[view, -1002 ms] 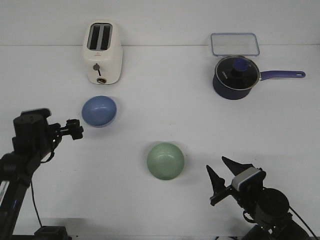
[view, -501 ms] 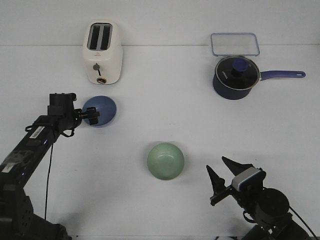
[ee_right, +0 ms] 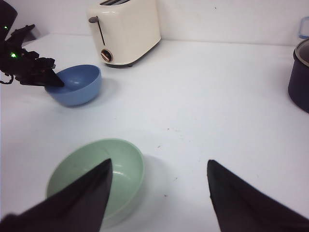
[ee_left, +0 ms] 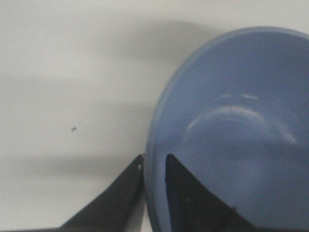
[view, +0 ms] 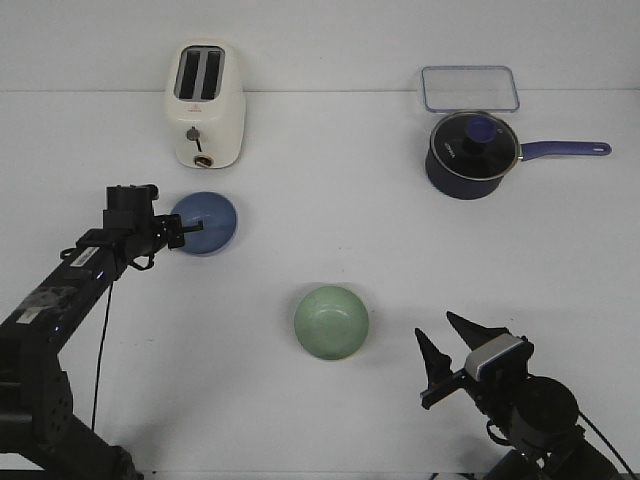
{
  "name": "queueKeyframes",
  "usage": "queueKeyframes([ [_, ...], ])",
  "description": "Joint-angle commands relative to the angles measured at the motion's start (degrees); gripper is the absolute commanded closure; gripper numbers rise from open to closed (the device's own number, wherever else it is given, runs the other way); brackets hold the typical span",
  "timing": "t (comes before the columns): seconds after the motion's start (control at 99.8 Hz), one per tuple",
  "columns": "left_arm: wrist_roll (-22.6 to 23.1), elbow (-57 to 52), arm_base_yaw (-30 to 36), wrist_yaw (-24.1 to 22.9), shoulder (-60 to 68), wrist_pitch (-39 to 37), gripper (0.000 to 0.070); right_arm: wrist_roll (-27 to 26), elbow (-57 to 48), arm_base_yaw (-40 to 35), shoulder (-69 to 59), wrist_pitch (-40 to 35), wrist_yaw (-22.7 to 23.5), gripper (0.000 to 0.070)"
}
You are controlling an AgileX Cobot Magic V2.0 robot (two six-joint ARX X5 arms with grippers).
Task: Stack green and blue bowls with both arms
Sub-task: 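Reach the left gripper to the blue bowl's rim and grasp it, then lift the blue bowl with the left gripper and lower it into the green bowl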
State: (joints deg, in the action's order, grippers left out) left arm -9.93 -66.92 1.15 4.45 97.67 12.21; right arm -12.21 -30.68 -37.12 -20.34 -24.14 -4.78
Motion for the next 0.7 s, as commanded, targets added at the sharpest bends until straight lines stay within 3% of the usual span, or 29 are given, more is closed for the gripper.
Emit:
queueKeyframes([
  [0.0,1.0,-1.2,0.0,-0.2,1.2,-0.2,0.0690,0.5,-0.2,-0.5,0.0,0.6,-0.4,0.0308],
  [0.22,0.9,-1.7,0.0,0.9,-3.0,1.0,0.0690,0.5,-0.2,-0.5,0.0,0.5,-1.3,0.0308],
  [0.441,-0.6,-2.1,0.8,9.7,-15.3,6.4,0.0690,0.5,-0.2,-0.5,0.0,0.5,-1.3,0.0308],
  [0.571,-0.8,-2.1,5.3,12.4,-20.4,13.0,0.0690,0.5,-0.2,-0.5,0.0,0.6,-1.3,0.0308],
  [0.691,-1.0,-0.5,13.5,12.5,-21.6,15.9,0.0690,0.5,-0.2,-0.5,0.0,0.6,-1.3,0.0308],
])
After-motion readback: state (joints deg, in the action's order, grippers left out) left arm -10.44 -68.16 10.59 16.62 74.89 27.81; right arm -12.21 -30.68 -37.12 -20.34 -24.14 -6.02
